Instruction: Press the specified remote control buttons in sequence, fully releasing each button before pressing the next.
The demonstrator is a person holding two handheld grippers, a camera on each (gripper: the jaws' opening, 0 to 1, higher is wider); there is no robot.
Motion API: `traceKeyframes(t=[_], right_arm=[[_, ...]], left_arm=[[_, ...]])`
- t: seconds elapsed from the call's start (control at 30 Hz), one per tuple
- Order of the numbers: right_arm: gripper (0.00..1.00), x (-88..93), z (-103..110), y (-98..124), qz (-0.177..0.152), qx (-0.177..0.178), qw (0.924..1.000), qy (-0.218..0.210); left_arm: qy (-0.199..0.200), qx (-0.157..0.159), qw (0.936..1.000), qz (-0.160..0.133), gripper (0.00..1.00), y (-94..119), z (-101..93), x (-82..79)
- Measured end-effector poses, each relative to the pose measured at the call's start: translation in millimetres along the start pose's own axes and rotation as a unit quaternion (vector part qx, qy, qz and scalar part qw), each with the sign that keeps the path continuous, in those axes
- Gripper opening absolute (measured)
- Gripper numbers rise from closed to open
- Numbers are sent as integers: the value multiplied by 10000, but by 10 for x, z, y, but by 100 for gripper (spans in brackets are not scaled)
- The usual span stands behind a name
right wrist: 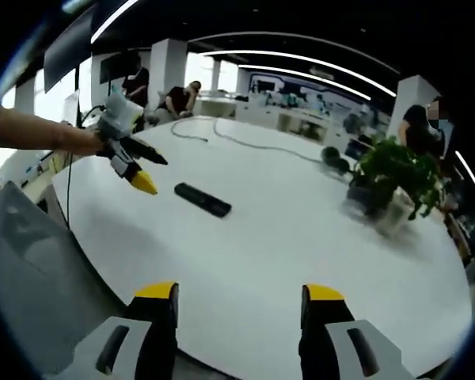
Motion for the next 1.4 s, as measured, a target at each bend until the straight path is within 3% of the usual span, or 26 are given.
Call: traceKeyframes(t=[0.17,0.5,0.73,1.1,1.4], right_arm=[[59,-3,1,2,-17,-12,10000,-23],[58,10,-7,-1,15,-6,10000,-49],[58,16,-14,5,24,27,9999,-116],[56,33,-27,3,68,61,9999,-130],[56,45,-17,-12,145,23,9998,-105]], left_arm=[[-368,135,9991,183,95,-73,-13,-3],[-720,290,9959,461,93,-248,7,-68],[-685,365,9958,479,93,-363,4,-86],[-881,488,9915,822,90,-500,19,1],[-1549,607,9778,1272,89,-562,54,76]])
Point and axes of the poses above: the point that each gripper's makers call its tool centre point, and the gripper's own axes: y roughly backward along the fingers, z roughly to its left, x roughly out of its underside, the point moved 8 cm from there along y, roughly backward along the fingers, and after that the axes turned 6 degrees about -z, right-handed, at the moved point
